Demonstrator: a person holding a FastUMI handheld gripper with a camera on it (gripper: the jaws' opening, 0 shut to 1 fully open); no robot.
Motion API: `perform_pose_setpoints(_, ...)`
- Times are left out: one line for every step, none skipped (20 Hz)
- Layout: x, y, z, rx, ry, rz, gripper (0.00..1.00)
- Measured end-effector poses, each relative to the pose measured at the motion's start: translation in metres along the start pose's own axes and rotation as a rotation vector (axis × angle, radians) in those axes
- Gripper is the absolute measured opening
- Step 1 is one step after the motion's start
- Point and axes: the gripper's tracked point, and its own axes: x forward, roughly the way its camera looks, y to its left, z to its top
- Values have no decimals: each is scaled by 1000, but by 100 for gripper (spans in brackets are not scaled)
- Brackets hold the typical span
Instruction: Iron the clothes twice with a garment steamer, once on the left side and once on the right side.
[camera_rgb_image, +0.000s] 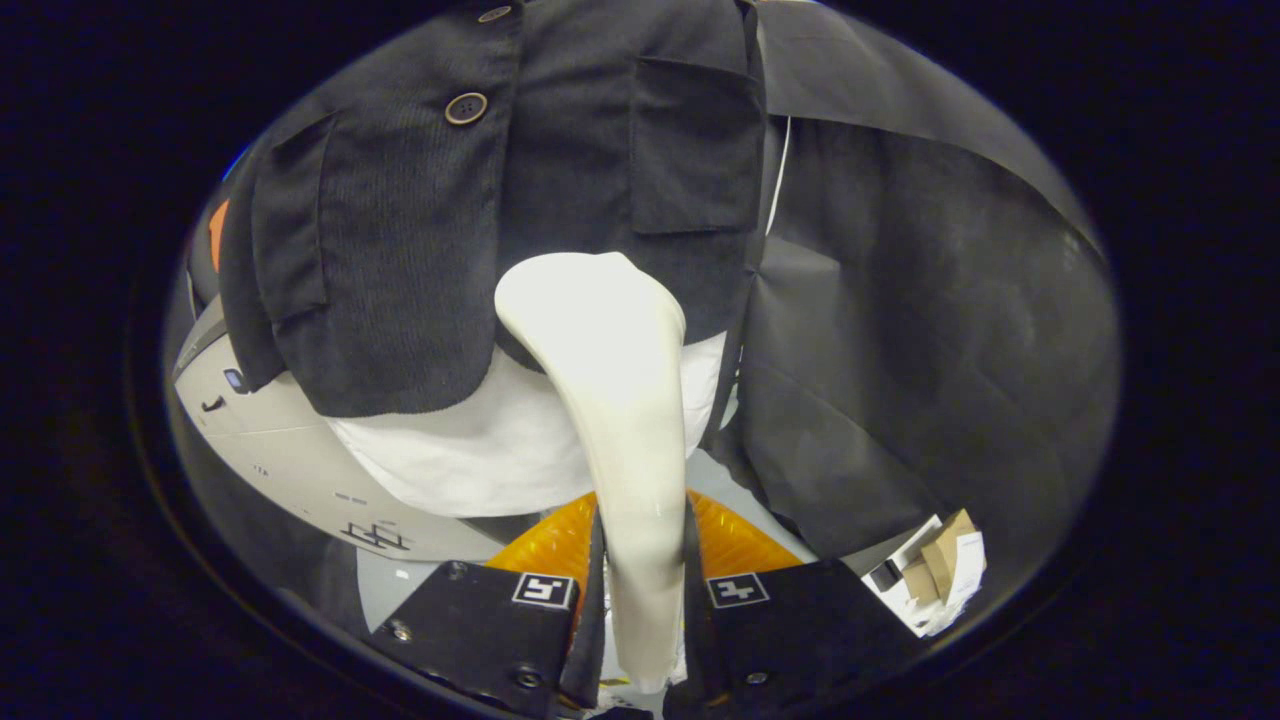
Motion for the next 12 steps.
perform_pose_setpoints(-1,-1,3,5,-3,-1,35)
perform_pose_setpoints(-2,-2,4,11,-7,-2,35)
perform_pose_setpoints(-6,-5,5,17,-13,-1,35)
perform_pose_setpoints(-8,-8,4,23,-19,-3,35)
perform_pose_setpoints(-11,-11,6,29,-24,-2,35)
perform_pose_setpoints(-14,-11,6,34,-28,0,35)
perform_pose_setpoints(-19,-13,8,39,-34,2,35)
perform_pose_setpoints(-24,-16,7,46,-42,4,35)
perform_pose_setpoints(-30,-17,8,51,-50,4,35)
perform_pose_setpoints(-36,-18,9,55,-60,5,36)
perform_pose_setpoints(-42,-20,11,59,-69,6,35)
perform_pose_setpoints(-50,-22,12,65,-78,6,35)
